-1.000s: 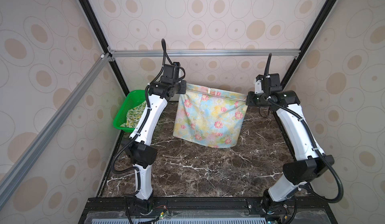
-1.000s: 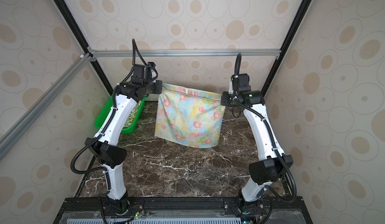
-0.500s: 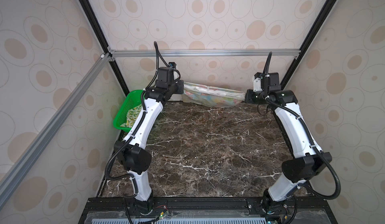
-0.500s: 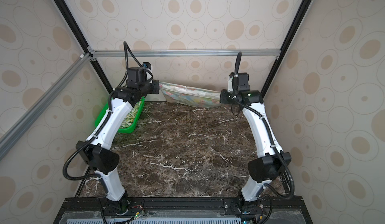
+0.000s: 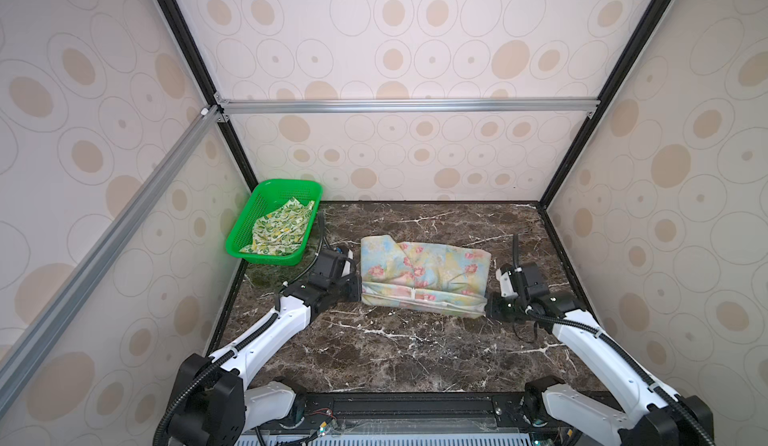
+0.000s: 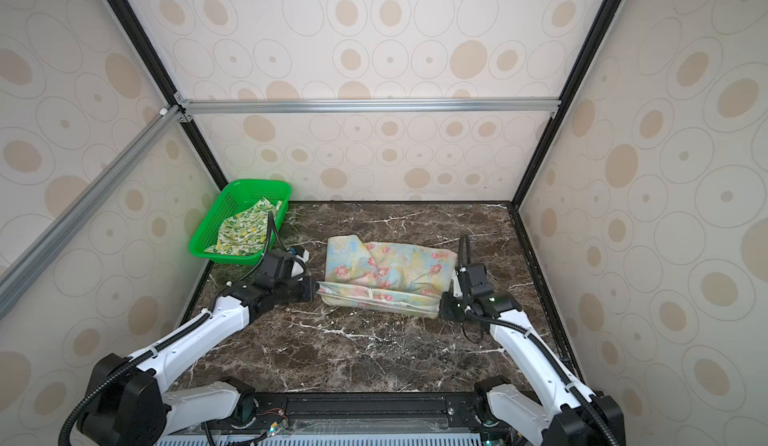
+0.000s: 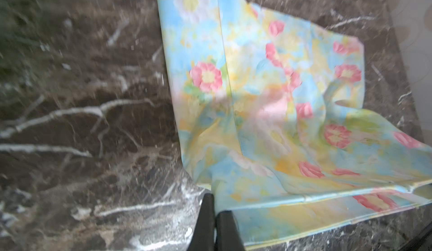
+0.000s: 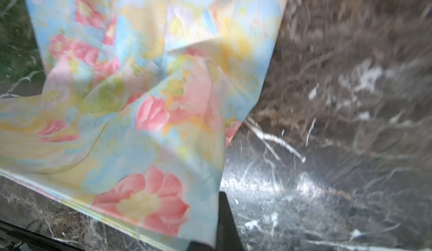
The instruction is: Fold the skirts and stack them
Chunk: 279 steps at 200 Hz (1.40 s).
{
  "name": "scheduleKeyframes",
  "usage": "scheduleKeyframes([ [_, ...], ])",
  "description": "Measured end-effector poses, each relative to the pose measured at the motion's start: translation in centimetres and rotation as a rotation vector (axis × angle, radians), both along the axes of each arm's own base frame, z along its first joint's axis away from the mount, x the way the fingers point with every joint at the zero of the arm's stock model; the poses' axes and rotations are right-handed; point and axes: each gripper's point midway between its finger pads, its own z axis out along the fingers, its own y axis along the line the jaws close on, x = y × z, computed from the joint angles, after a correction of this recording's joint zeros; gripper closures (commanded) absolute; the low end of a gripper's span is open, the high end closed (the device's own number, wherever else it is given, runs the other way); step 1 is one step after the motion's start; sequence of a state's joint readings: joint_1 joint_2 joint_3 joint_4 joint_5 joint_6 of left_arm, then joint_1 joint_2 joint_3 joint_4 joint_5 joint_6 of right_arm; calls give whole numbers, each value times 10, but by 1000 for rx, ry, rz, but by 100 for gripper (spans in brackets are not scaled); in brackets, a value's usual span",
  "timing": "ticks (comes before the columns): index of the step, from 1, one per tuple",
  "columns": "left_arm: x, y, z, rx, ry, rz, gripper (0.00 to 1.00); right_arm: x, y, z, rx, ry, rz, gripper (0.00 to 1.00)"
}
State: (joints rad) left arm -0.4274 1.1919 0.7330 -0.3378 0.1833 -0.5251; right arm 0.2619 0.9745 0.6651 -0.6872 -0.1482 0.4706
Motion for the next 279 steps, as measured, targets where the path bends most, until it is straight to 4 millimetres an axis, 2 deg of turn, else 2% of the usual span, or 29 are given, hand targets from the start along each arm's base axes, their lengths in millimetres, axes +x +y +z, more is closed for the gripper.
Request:
scheduleKeyframes([
  [6,-7,-2,-5,0,15,-6,99,-7,-1,-4,3,7,-9,95],
  [14,-14,-5,-7,0,26,-13,93,-14,-3,-6,9,7,-19,83],
  [27,-20,-6,-4,3,21,-12,64,-20,-6,-3,13,-3,-36,67],
  [37,-22,-3,0,9,13,3,60,-21,-7,2,26,-17,-61,59],
  [61,-29,10,11,26,-2,47,52,-27,-8,7,36,-13,-77,58],
  [72,-31,14,19,36,-10,59,52,-27,-8,13,39,-14,-81,58],
  [121,-15,21,73,69,-98,92,51,-1,-3,66,60,-111,-87,59],
  [139,-9,20,90,77,-132,89,52,4,-1,70,58,-110,-85,59],
  [156,-4,17,95,78,-143,79,54,5,-1,67,56,-102,-85,65],
  [165,-1,13,91,75,-133,66,55,6,-1,64,56,-96,-85,69],
  [176,5,4,82,63,-115,47,57,9,2,56,59,-78,-86,81],
  [197,21,-14,54,45,-69,12,61,12,10,27,43,-2,-74,100],
  [219,38,-32,22,36,-18,-17,64,16,7,-5,-2,80,-106,100],
  [247,55,-47,-17,38,33,-37,66,23,1,-37,-63,150,-159,100],
  [279,66,-54,-45,58,79,-48,66,31,-7,-69,-134,215,-216,100],
])
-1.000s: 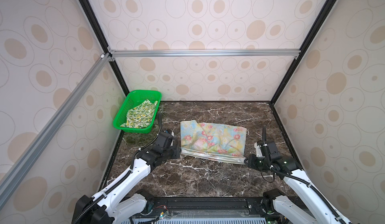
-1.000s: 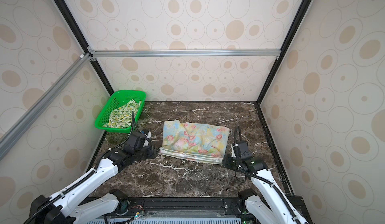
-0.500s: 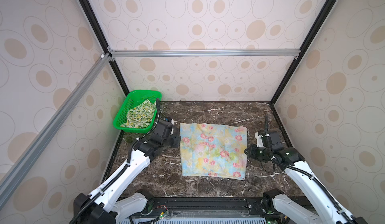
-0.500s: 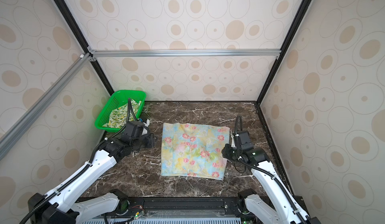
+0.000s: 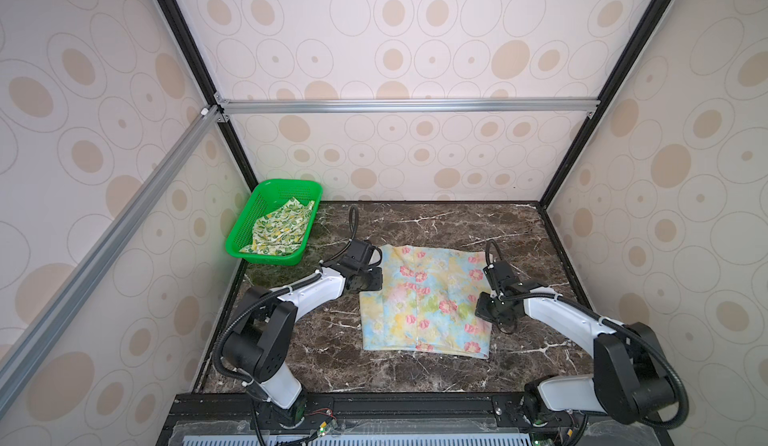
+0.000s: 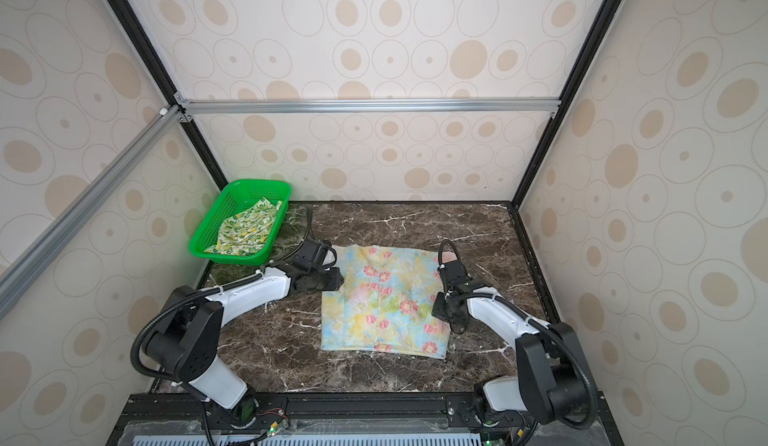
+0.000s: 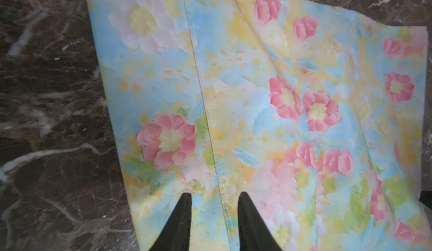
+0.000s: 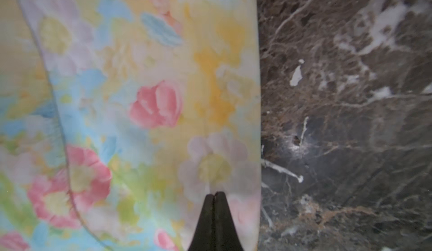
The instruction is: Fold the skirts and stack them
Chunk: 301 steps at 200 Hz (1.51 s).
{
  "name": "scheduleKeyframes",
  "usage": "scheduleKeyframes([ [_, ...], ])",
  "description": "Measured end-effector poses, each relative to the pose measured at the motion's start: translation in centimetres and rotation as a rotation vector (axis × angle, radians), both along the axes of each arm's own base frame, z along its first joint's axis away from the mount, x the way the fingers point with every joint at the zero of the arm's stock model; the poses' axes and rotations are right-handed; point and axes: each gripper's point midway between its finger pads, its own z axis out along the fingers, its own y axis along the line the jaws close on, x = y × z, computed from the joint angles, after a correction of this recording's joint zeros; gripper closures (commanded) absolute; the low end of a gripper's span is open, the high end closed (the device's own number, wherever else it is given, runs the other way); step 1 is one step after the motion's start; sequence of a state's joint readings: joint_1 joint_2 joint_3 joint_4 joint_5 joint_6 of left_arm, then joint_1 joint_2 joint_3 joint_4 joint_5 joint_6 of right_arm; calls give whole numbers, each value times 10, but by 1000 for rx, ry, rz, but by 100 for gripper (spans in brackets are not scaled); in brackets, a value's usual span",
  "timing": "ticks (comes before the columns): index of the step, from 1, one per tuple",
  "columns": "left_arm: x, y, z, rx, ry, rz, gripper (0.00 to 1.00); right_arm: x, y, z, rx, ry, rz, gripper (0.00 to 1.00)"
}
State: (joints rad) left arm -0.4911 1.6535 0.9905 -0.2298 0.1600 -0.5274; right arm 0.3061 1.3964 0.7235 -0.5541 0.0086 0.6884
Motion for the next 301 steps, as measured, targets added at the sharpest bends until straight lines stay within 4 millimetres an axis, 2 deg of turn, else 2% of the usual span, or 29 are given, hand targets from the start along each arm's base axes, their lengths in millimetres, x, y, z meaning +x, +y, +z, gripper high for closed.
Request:
scheduleKeyframes([
  [17,7,-3,-3,3,0,-4,66,3,-4,-14,-37,42,-22,100],
  [33,16,-7,2,1,-16,-9,66,19,-5,-14,-57,39,-39,100],
  [63,32,-8,14,-12,-45,-4,65,60,-2,-13,-85,24,-55,100],
  [81,38,-1,18,-12,-46,14,65,82,-4,-12,-88,22,-59,100],
  [132,44,11,22,8,-38,47,63,156,2,-9,-95,-7,-22,100],
  [149,42,13,21,15,-30,49,63,170,5,-9,-91,-26,3,100],
  [179,41,14,19,21,-24,50,63,164,5,-7,-86,-31,38,100],
  [214,44,12,16,10,-23,45,64,119,3,13,-40,-21,52,100],
  [233,44,9,10,-1,-17,37,65,101,3,21,-14,-30,45,100],
  [273,26,10,-12,-7,35,17,65,73,-1,6,-8,29,22,100],
  [301,12,8,-25,-6,69,-3,65,71,-1,-1,-4,53,9,100],
])
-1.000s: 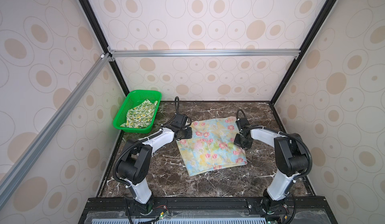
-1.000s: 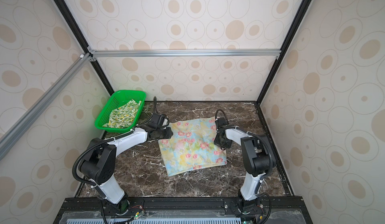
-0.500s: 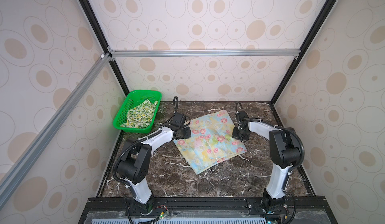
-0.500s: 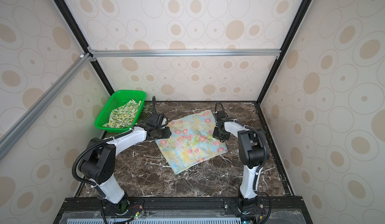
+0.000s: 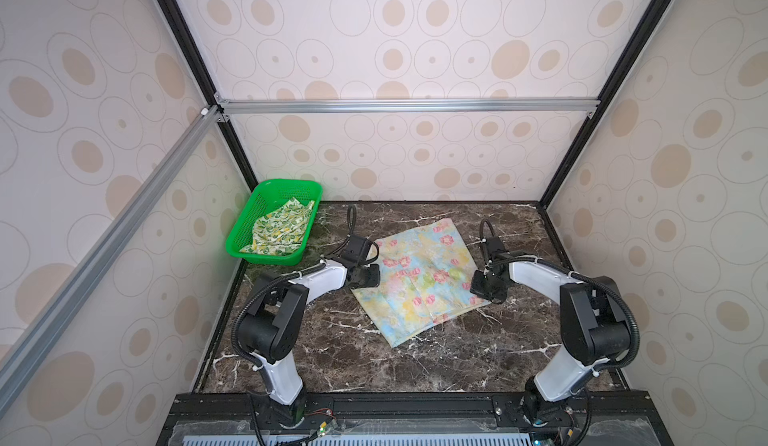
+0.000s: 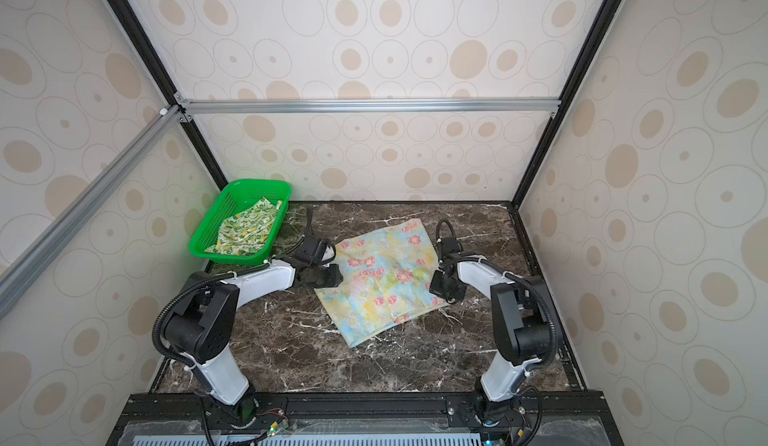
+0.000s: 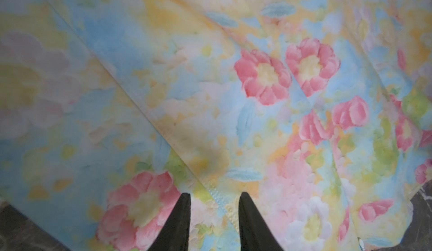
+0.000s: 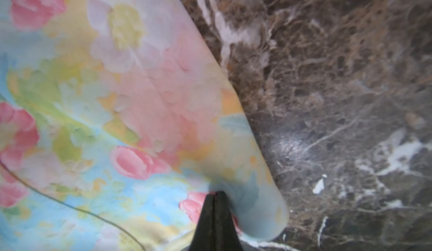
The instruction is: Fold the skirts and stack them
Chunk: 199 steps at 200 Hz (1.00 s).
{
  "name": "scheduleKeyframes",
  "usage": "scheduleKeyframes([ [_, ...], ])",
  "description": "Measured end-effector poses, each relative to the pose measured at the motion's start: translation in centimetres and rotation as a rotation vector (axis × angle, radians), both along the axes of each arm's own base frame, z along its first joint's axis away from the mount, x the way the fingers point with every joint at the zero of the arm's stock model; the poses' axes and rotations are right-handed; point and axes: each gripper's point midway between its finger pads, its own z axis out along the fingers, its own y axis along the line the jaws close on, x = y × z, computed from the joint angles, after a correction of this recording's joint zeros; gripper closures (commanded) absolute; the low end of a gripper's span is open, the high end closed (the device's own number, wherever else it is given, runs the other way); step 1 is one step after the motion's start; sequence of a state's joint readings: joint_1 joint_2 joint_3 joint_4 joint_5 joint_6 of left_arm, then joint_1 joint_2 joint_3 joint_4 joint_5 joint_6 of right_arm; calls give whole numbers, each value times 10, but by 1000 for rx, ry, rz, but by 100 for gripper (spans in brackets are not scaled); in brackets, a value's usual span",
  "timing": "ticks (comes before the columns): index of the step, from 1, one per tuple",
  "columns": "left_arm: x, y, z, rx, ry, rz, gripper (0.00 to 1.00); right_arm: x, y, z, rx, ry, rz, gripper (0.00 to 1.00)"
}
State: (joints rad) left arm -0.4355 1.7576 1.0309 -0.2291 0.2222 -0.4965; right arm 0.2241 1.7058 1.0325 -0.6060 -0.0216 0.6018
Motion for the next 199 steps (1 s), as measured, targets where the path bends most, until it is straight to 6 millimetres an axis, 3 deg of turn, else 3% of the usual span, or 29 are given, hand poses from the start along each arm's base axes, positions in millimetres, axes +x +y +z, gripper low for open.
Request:
scheduleKeyframes([
  [27,-17,-5,-9,5,28,-28,65,9,-1,-9,-18,36,-8,100],
  [58,-38,-15,-12,-1,47,-66,65,34,-6,-8,-30,17,-34,100],
  [104,-69,-49,-4,-63,50,-120,65,70,-21,-6,-48,-24,-63,100],
  [129,-82,-71,-1,-103,56,-151,65,78,-18,-1,-41,-56,-45,100],
  [157,-98,-100,5,-162,57,-193,65,65,-2,15,-37,-97,16,100],
  [199,-117,-132,11,-229,64,-243,65,14,52,53,24,-174,187,100],
])
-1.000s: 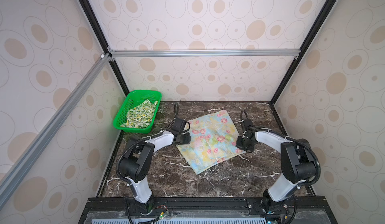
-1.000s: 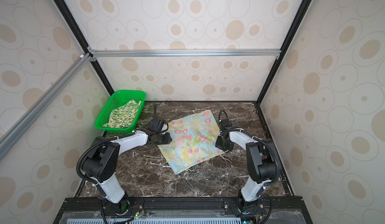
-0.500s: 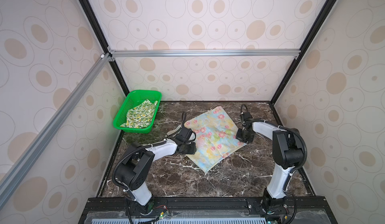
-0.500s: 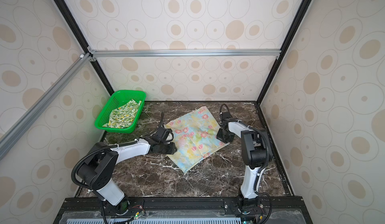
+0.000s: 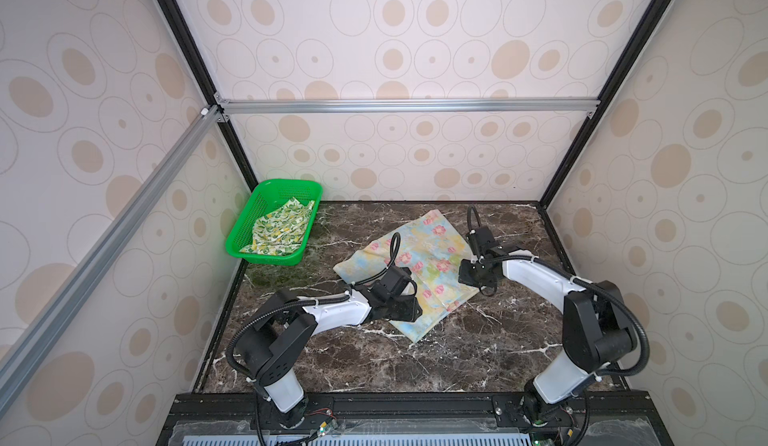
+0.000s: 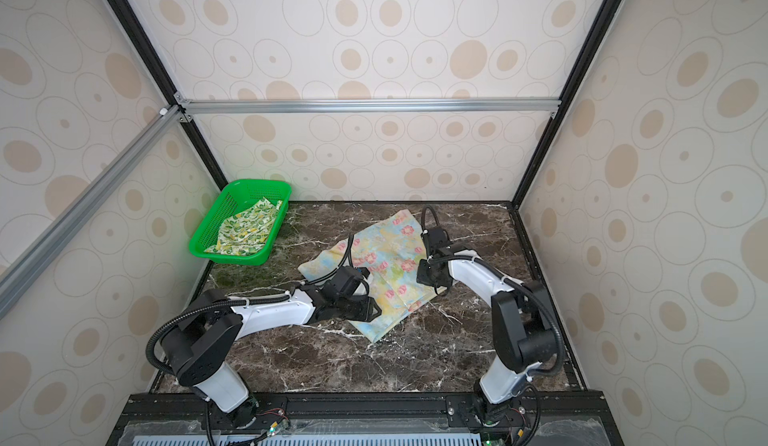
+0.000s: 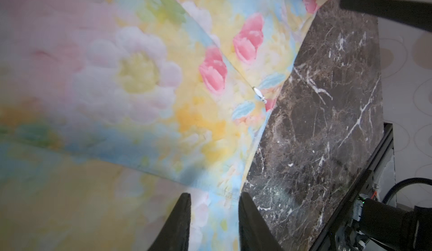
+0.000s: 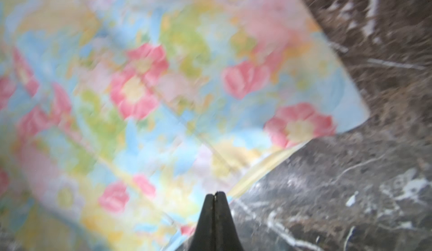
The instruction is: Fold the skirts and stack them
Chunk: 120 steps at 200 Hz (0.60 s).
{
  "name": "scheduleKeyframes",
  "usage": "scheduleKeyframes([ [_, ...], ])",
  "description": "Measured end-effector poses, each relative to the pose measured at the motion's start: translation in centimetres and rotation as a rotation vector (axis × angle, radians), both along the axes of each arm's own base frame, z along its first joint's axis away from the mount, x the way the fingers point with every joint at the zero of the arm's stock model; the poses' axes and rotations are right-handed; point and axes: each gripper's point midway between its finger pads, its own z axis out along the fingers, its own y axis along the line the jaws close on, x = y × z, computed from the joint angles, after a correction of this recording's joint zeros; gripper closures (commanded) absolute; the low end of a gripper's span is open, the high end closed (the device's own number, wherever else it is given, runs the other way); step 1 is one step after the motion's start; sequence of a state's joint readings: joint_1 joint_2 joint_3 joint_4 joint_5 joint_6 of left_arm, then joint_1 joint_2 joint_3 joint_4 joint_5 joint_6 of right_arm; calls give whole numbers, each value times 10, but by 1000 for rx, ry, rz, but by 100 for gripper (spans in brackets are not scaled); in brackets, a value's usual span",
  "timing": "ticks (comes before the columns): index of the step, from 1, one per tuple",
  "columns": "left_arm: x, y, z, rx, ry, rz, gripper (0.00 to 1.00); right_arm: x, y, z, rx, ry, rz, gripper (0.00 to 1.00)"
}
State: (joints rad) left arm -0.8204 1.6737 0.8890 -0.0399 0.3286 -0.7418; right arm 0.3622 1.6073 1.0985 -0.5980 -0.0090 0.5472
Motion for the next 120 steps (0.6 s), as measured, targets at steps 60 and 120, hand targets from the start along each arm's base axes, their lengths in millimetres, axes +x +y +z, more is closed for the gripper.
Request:
scheduleKeyframes([
  [60,-20,-15,-13,-5,32,-32,67,-45,-4,18,87,-9,-11,100],
  [120,-36,-29,-26,-9,54,-52,67,-58,-4,39,127,-43,-7,100],
])
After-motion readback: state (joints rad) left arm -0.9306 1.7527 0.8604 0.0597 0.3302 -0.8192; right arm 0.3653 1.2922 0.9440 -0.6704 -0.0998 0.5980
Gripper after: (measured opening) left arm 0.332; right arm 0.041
